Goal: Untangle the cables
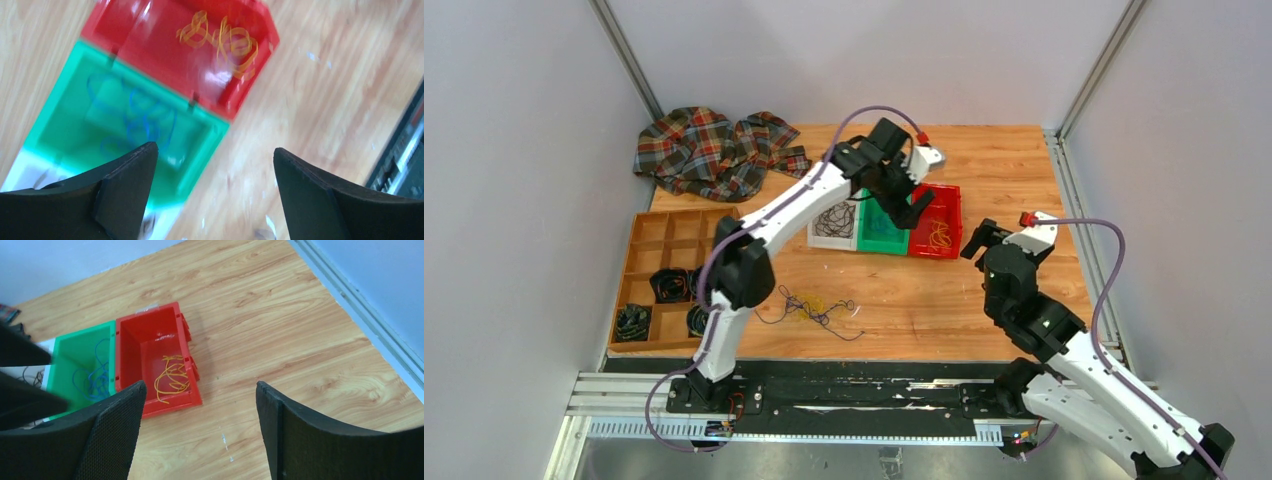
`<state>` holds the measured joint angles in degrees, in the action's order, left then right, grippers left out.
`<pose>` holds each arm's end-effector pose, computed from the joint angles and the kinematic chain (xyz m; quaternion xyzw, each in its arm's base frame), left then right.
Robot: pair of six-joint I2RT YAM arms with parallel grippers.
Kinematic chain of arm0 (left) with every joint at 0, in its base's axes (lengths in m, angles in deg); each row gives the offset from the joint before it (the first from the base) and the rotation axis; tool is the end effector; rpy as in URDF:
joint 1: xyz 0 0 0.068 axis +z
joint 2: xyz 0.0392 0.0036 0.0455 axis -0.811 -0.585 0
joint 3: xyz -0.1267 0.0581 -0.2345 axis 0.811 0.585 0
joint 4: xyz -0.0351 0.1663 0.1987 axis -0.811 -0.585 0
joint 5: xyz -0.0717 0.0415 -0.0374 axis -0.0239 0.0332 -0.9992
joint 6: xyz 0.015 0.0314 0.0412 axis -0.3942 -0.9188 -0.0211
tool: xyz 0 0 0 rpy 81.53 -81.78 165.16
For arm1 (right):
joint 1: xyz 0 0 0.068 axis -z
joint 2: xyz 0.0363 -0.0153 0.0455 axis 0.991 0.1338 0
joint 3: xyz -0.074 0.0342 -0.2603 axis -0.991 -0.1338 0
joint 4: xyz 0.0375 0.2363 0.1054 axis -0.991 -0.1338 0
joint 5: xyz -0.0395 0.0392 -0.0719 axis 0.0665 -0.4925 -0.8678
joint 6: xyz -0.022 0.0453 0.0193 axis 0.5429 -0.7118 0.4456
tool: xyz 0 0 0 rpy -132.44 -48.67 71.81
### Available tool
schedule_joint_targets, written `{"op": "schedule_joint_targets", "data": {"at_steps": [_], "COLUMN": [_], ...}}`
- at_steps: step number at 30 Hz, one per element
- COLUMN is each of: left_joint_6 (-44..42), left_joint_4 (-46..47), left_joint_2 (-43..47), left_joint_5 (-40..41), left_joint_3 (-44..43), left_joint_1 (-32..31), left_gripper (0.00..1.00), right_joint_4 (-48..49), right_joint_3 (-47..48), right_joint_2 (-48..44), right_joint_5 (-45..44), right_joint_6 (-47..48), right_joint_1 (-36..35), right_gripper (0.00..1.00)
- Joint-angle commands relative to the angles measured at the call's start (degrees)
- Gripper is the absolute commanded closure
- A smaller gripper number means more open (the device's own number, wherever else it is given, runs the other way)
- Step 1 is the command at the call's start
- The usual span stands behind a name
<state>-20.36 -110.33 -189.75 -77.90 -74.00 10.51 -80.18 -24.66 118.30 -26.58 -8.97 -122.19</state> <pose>0.3516 -0.3517 0.2971 0.4699 0.7956 -0.2478 0.2911 0.1340 0.0751 0.3073 0.2001 0.7277 0.0188 0.6558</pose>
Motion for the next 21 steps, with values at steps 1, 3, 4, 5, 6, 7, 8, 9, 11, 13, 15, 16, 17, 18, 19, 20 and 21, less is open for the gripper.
{"op": "schedule_joint_targets", "data": {"at_steps": [1,3,4,5,6,7,8,9,11,13,15,16,17,18,19,20,21], "left_joint_6": [-7.9,-12.4,-14.9,-17.1,-19.8,-22.5,-25.1,-27.9,-32.3,-35.6,-38.6,-40.2,-42.2,-43.2,-45.0,-45.9,-45.9], "left_joint_4": [-6.9,-10.6,-12.3,-13.7,-14.8,-15.9,-17.1,-18.2,-19.2,-19.2,-19.2,-19.2,-19.1,-19.1,-19.0,-18.6,-17.4], "left_joint_2": [16.2,21.8,24.7,27.4,30.0,32.6,35.2,37.3,41.1,43.5,44.8,45.2,45.2,45.1,44.8,44.2,43.6], "left_joint_5": [-3.0,-4.0,-4.8,-5.2,-5.7,-6.5,-6.8,-6.9,-6.4,-5.0,-3.3,-2.6,-2.0,-1.6,-1.2,-0.8,-0.2], "left_joint_3": [10.8,18.6,21.9,25.9,29.4,32.9,36.0,39.1,44.7,50.0,54.3,56.4,58.3,59.6,60.8,61.7,62.4], "left_joint_1": [5.5,8.0,9.3,10.6,11.9,13.1,14.3,15.3,17.0,18.2,19.0,19.2,19.2,19.2,19.2,19.2,19.2], "left_gripper": [0.08,0.08,0.07,0.07,0.08,0.07,0.07,0.07,0.07,0.08,0.11,0.12,0.15,0.17,0.19,0.21,0.21], "right_joint_4": [-0.5,0.2,0.7,1.4,1.8,2.3,2.8,3.2,3.5,3.7,4.9,5.7,6.4,7.6,8.5,8.8,8.9], "right_joint_3": [-0.1,0.1,0.1,0.1,0.2,0.4,0.5,0.6,1.2,1.6,1.6,1.3,1.1,0.6,0.3,0.2,0.3], "right_joint_2": [2.2,3.7,4.4,5.1,5.8,6.5,7.3,8.0,9.6,11.0,12.2,12.7,13.3,13.8,14.4,15.1,15.7], "right_joint_5": [6.3,9.6,11.7,13.8,15.9,18.0,20.0,21.7,25.6,28.3,31.2,33.0,34.8,36.9,38.6,39.7,40.5], "right_joint_6": [1.1,1.7,2.3,2.9,3.3,3.9,4.6,5.1,6.2,6.7,6.9,7.3,7.8,8.3,8.5,8.3,8.4], "right_joint_1": [0.9,1.0,1.0,1.1,1.0,1.1,1.1,1.1,1.0,1.0,1.0,0.9,0.9,0.8,0.8,0.7,0.5], "right_gripper": [0.21,0.21,0.21,0.22,0.22,0.22,0.23,0.23,0.24,0.26,0.29,0.33,0.36,0.37,0.38,0.39,0.39]}}
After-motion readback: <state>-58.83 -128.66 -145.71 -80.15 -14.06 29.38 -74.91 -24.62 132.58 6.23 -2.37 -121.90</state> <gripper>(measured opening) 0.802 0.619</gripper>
